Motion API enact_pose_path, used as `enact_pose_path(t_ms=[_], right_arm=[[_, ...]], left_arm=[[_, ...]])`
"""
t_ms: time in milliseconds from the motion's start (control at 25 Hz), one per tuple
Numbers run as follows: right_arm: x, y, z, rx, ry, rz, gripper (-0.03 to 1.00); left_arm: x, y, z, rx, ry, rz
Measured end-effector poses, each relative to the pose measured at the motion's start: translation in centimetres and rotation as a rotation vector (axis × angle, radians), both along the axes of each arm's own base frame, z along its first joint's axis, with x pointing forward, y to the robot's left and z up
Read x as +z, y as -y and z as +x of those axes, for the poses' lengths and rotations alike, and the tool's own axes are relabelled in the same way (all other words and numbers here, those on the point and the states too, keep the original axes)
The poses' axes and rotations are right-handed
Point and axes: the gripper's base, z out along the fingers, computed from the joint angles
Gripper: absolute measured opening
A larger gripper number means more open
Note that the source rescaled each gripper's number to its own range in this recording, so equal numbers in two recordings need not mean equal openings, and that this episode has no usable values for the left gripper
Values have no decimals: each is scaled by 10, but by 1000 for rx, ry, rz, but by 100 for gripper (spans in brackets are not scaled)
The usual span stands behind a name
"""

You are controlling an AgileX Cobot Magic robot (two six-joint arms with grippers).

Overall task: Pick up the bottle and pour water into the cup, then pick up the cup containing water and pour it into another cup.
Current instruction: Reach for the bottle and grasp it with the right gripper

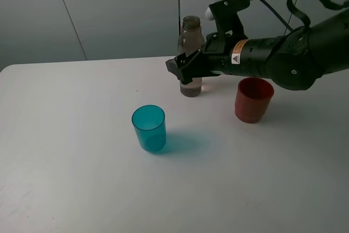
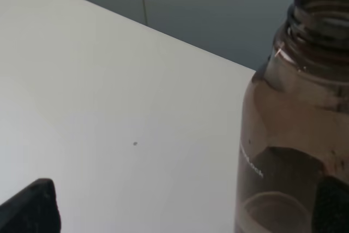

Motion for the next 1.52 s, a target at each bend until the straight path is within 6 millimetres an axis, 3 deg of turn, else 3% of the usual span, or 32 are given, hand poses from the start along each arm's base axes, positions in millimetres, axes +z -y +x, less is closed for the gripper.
enact_pose_path(t_ms=[680, 1120, 1520], right_arm=[[-31, -4, 21, -103, 72, 61, 100], [-32, -1, 34, -210, 91, 78, 100], [-51, -7, 45, -219, 79, 68, 100]], left_arm=[[0, 0, 0, 0, 0, 0], [0, 0, 0, 0, 0, 0], [0, 0, 0, 0, 0, 0]])
